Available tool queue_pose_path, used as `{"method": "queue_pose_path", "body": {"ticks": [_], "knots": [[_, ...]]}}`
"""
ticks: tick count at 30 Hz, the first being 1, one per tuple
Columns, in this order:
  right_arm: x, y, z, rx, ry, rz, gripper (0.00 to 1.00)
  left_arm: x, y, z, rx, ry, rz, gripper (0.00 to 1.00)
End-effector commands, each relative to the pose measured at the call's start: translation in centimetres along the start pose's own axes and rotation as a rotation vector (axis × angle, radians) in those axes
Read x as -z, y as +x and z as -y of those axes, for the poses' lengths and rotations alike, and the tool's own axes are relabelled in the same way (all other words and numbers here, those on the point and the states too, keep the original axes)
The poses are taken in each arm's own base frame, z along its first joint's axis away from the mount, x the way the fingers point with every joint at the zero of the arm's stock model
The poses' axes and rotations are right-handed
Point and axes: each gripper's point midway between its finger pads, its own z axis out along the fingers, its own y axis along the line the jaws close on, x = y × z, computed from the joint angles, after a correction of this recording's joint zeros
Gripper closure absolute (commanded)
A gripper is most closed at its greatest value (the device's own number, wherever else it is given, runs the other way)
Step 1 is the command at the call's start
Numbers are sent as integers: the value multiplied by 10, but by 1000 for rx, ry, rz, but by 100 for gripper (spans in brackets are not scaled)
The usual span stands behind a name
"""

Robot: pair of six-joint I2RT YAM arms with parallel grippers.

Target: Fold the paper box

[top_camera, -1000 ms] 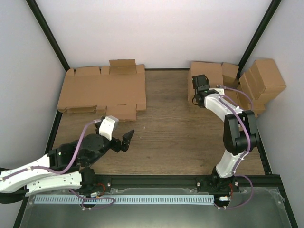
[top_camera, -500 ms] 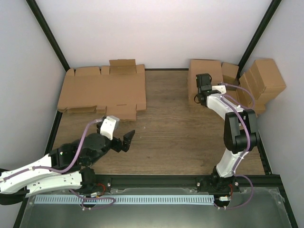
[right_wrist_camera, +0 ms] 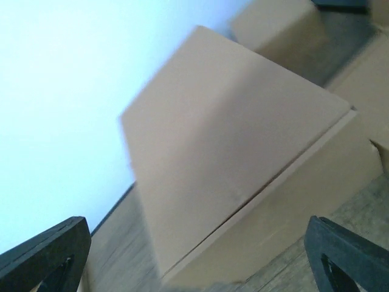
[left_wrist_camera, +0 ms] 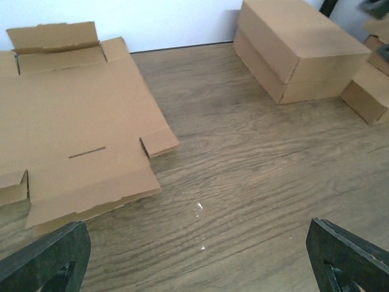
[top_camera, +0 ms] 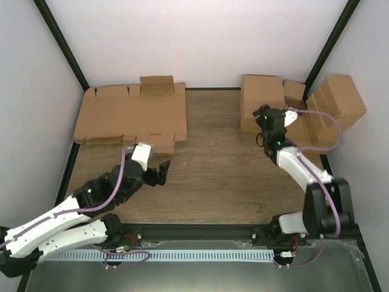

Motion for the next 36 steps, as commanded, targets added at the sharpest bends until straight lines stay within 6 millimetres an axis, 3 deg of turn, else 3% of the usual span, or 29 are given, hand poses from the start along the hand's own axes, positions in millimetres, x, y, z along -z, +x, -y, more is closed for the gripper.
{"method": "queue_pose_path", "body": {"ticks": [1, 3, 7, 10, 15, 19, 24, 28, 36], "knots": [[69, -28, -56, 355, -448, 182, 0, -15, -8, -9, 32, 3, 25, 0], [106, -27, -61, 484, -592, 244, 0, -24, -12, -22, 37, -37, 31, 0], [133, 11, -53, 723, -731, 174, 0, -35, -22, -56, 37, -160, 74, 0], [149, 34, -30, 846, -796, 187, 0, -39, -25, -81, 65, -247, 110, 0], [144, 44, 11, 835, -706, 201, 0, -47, -16, -102, 110, -318, 174, 0], [145, 47, 26, 828, -708, 275, 0, -36, -1, -135, 185, -486, 275, 0], [122, 48, 45, 848, -594, 285, 0, -29, 6, -148, 71, -538, 380, 0], [109, 54, 46, 901, -575, 286, 0, -37, 20, -174, 26, -632, 357, 0], [80, 58, 32, 963, -614, 256, 0, -44, 42, -227, 63, -721, 374, 0]]}}
